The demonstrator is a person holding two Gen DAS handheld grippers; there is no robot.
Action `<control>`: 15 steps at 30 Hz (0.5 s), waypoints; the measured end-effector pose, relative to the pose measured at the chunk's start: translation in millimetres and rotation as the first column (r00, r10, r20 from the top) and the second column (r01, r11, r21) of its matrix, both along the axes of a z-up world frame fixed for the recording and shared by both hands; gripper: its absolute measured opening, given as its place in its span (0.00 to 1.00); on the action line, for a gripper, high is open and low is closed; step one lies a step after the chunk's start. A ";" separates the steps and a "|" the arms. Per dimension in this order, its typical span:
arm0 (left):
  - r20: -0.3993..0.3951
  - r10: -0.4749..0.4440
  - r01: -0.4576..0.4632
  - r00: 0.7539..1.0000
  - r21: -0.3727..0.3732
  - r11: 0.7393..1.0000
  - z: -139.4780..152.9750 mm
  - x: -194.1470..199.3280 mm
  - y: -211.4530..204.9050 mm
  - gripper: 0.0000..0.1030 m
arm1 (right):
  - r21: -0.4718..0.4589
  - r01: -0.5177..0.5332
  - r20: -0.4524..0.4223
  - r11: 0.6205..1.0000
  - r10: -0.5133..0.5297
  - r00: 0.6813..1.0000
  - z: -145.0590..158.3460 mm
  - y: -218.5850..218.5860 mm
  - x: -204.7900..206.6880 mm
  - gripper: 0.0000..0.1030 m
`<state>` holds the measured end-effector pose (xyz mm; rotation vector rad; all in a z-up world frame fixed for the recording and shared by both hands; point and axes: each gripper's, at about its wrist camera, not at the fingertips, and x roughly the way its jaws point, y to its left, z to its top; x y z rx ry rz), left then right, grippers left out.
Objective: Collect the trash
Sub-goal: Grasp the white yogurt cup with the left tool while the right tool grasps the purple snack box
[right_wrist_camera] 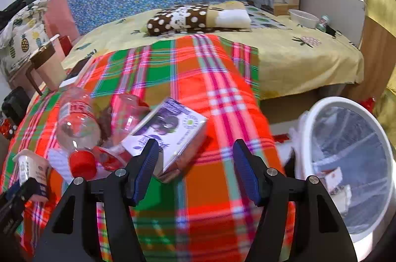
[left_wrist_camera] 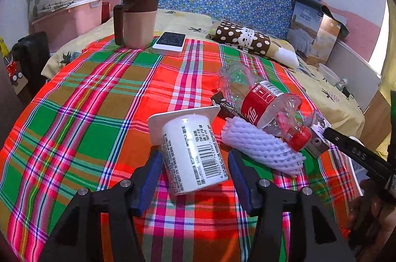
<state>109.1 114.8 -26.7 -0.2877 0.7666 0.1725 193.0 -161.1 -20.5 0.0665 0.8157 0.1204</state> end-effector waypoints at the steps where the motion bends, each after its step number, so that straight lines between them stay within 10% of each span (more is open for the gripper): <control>1: 0.000 0.000 0.000 1.000 -0.001 1.000 -0.3 -0.6 0.2 0.53 | 0.034 0.000 -0.004 0.999 0.000 1.000 1.2 -2.2 -1.0 0.62; 15: -0.001 -0.007 0.007 1.000 -0.043 0.999 -3.2 -3.6 9.0 0.53 | -0.048 0.060 0.045 0.997 -0.058 0.997 -3.1 43.5 17.5 0.63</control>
